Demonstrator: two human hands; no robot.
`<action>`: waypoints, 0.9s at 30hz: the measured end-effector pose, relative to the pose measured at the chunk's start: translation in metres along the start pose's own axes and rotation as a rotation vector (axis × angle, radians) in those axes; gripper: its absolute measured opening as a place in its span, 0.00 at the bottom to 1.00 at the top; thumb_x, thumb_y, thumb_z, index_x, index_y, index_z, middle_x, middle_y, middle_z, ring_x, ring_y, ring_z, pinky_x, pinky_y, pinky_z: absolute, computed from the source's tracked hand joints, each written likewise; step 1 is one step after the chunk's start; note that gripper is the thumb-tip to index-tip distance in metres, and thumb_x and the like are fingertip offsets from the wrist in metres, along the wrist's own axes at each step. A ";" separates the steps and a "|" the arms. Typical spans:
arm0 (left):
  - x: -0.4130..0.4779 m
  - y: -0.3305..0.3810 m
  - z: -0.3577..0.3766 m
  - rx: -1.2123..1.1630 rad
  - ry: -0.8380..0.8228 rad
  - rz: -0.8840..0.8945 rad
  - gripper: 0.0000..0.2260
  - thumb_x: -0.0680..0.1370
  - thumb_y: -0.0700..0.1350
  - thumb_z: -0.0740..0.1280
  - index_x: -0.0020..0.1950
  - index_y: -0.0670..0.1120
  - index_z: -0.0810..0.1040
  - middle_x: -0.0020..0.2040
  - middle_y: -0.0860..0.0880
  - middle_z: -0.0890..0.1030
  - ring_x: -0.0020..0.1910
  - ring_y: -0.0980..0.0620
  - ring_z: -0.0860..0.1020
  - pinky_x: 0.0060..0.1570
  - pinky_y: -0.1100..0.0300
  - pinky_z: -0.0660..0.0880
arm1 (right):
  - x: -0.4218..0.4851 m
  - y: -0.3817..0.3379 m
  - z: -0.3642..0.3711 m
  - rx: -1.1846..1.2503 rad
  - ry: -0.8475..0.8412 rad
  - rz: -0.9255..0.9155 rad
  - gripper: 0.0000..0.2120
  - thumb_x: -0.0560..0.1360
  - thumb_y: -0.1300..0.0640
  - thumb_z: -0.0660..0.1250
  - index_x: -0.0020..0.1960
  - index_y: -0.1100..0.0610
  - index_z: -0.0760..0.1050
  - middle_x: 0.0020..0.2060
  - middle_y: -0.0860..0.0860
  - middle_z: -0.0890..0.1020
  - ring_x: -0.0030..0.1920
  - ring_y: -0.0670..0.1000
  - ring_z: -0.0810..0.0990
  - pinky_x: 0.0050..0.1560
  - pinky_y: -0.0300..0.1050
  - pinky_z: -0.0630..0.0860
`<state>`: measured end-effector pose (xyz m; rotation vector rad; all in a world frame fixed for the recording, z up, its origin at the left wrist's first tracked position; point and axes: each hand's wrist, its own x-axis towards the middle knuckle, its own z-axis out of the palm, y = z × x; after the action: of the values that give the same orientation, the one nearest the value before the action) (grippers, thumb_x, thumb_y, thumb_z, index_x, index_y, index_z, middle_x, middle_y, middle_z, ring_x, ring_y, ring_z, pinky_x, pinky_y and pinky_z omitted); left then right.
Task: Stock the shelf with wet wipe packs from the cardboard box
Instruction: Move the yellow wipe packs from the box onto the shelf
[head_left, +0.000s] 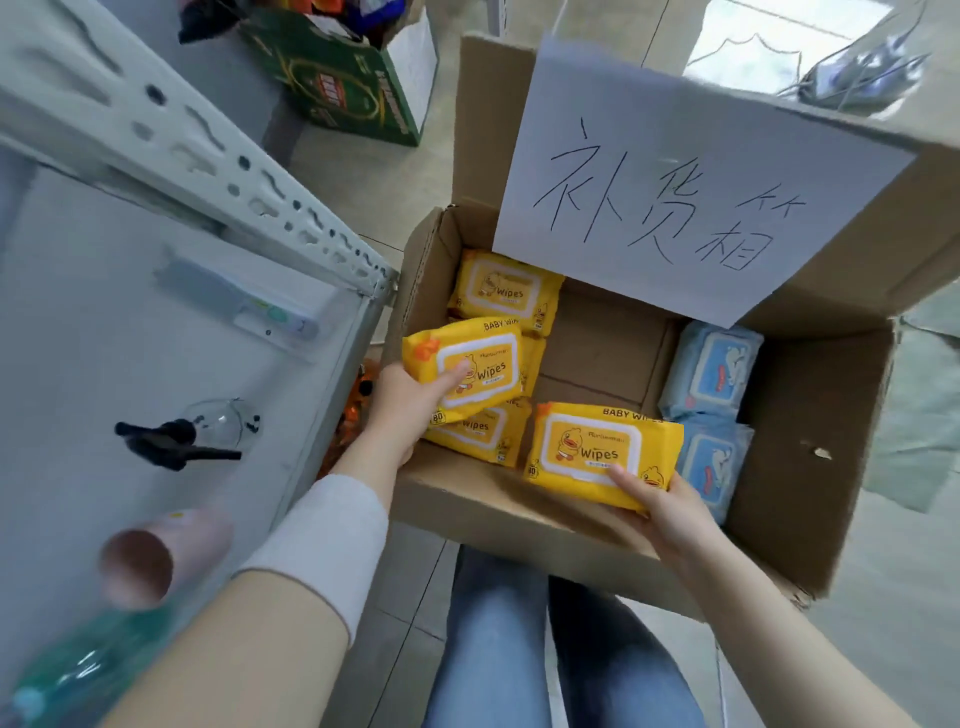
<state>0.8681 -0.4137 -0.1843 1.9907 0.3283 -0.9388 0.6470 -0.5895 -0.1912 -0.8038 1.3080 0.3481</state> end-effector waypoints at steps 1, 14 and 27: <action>-0.024 0.000 -0.009 -0.042 0.022 0.011 0.11 0.68 0.54 0.74 0.45 0.51 0.78 0.44 0.53 0.82 0.51 0.49 0.80 0.54 0.50 0.77 | -0.018 -0.002 -0.004 -0.054 -0.010 -0.031 0.31 0.60 0.47 0.75 0.61 0.55 0.74 0.54 0.55 0.82 0.54 0.57 0.82 0.57 0.56 0.78; -0.416 0.000 -0.174 -0.472 0.489 0.500 0.16 0.62 0.65 0.71 0.43 0.58 0.80 0.45 0.57 0.84 0.50 0.53 0.81 0.56 0.45 0.76 | -0.287 -0.010 0.027 -0.351 -0.519 -0.405 0.21 0.66 0.53 0.69 0.57 0.58 0.74 0.52 0.55 0.84 0.48 0.53 0.85 0.44 0.48 0.83; -0.693 -0.199 -0.394 -0.773 1.128 0.627 0.02 0.74 0.49 0.68 0.43 0.53 0.78 0.36 0.58 0.85 0.37 0.59 0.83 0.35 0.62 0.79 | -0.532 0.150 0.246 -0.683 -1.004 -0.657 0.18 0.67 0.52 0.68 0.56 0.54 0.74 0.47 0.50 0.86 0.46 0.51 0.85 0.40 0.45 0.83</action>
<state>0.4823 0.1044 0.3235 1.5074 0.5180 0.6988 0.5890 -0.2062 0.2731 -1.3262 -0.0702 0.5681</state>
